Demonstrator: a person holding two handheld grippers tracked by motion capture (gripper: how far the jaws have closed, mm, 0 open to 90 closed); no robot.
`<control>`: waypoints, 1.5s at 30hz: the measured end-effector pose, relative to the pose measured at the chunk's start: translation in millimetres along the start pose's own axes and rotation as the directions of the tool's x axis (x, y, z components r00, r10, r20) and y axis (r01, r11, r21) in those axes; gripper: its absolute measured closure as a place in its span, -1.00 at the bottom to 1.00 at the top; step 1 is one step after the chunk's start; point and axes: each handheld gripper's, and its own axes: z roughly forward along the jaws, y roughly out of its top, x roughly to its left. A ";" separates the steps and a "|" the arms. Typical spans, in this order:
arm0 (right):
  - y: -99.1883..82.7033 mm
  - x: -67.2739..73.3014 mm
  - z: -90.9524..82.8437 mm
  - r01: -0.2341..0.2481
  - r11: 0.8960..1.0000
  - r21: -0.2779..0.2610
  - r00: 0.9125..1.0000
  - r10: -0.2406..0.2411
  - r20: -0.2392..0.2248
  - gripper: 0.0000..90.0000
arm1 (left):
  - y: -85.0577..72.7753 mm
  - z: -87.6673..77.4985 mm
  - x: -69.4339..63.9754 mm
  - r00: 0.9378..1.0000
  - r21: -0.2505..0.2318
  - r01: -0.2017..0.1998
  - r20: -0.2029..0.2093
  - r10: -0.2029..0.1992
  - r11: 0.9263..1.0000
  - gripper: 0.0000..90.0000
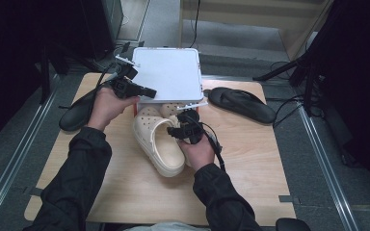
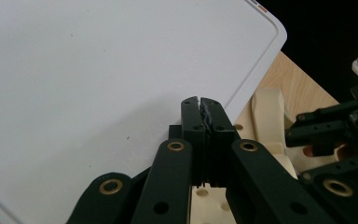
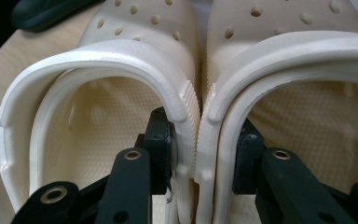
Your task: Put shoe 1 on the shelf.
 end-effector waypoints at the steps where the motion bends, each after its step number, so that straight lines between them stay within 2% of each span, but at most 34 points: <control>1: 2.4 -1.8 1.1 -0.002 1.000 -0.004 1.000 0.002 0.008 0.48 | 0.0 0.1 -0.1 1.000 0.000 -0.002 -0.001 0.002 1.000 0.98; 6: 12.9 -10.5 10.1 -0.027 0.999 -0.024 0.998 0.028 0.049 0.48 | -0.4 0.1 0.2 1.000 -0.005 0.003 0.002 -0.003 1.000 0.98; 9: 17.6 -10.9 13.9 -0.030 0.999 -0.032 0.997 0.032 0.072 0.48 | -0.3 0.1 0.0 1.000 -0.004 -0.002 -0.001 0.002 1.000 0.98; 10: 19.7 -11.8 16.2 -0.037 0.998 -0.042 0.997 0.040 0.059 0.48 | -0.4 0.1 0.0 1.000 -0.004 -0.001 0.001 0.001 1.000 0.98; 12: 22.4 -10.0 19.9 -0.041 0.998 -0.054 0.996 0.045 0.071 0.48 | -0.5 0.0 0.3 1.000 -0.005 0.002 0.002 -0.001 1.000 0.98; 18: 26.1 -8.1 34.8 -0.048 0.997 -0.060 0.994 0.053 0.100 0.48 | -0.9 -0.4 1.0 1.000 -0.006 0.004 0.002 -0.004 1.000 0.98; 20: 26.6 -11.7 37.5 -0.064 0.994 -0.090 0.991 0.074 0.113 0.48 | -1.1 -0.5 1.9 1.000 -0.008 0.007 0.009 -0.007 1.000 0.98; 23: 27.2 -13.0 36.1 -0.055 0.992 -0.111 0.988 0.070 0.141 0.48 | -1.0 -0.1 1.5 1.000 -0.006 0.005 0.013 -0.005 1.000 0.98; 25: 27.4 -12.7 35.9 -0.055 0.992 -0.114 0.988 0.070 0.135 0.48 | -0.9 -0.4 1.7 1.000 -0.005 0.006 0.010 -0.006 1.000 0.98; 27: 27.2 -12.5 38.9 -0.061 0.992 -0.112 0.988 0.075 0.133 0.48 | -1.3 -0.8 2.6 1.000 -0.005 0.012 0.014 -0.011 1.000 0.98; 30: 25.4 -7.7 47.1 -0.041 0.994 -0.101 0.986 0.057 0.157 0.48 | -1.4 -1.6 3.2 1.000 -0.003 0.010 0.013 -0.010 1.000 0.98; 34: 23.7 -6.7 48.6 -0.032 0.995 -0.100 0.986 0.047 0.158 0.41 | -1.4 -1.4 2.8 1.000 -0.002 0.011 0.013 -0.011 1.000 0.97; 37: 24.1 -11.7 48.4 -0.053 0.995 -0.080 0.993 0.061 0.102 0.35 | -1.5 -1.6 3.5 1.000 -0.003 0.012 0.016 -0.012 1.000 0.97; 45: 23.1 -10.8 34.0 -0.048 0.996 -0.075 0.995 0.054 0.084 0.21 | -1.3 -1.6 3.3 1.000 0.000 0.013 0.014 -0.013 1.000 0.97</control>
